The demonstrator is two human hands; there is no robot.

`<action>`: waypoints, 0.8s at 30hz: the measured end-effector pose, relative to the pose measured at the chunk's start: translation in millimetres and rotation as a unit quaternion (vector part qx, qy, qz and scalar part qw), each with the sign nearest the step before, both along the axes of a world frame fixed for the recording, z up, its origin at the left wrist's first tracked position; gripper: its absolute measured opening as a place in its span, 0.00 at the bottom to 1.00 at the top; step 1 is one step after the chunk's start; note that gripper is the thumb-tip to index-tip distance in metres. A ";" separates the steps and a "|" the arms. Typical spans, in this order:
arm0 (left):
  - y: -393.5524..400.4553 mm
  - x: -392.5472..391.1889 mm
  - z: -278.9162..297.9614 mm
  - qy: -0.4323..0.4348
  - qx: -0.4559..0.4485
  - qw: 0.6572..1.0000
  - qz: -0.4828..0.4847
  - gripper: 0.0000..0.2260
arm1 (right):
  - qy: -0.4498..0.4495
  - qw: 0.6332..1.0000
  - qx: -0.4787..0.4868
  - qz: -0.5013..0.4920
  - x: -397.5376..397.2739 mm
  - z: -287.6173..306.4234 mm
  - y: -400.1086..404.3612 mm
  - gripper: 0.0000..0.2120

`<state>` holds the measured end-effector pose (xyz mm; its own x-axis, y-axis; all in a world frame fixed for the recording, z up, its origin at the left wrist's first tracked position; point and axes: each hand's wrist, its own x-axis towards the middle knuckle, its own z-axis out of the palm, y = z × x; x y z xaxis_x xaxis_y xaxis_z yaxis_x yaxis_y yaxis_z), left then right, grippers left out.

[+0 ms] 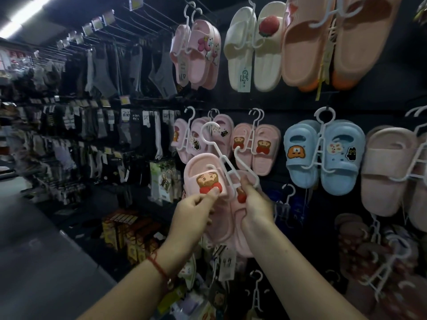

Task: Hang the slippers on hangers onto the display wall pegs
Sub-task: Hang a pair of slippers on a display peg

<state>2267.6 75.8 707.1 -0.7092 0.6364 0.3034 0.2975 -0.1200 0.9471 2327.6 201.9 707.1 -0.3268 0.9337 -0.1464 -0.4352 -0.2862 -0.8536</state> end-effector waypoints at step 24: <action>-17.1 -51.9 -6.3 -0.308 0.157 0.938 0.039 0.06 | 0.090 0.990 0.070 0.084 8.8 14.7 -26.6 0.24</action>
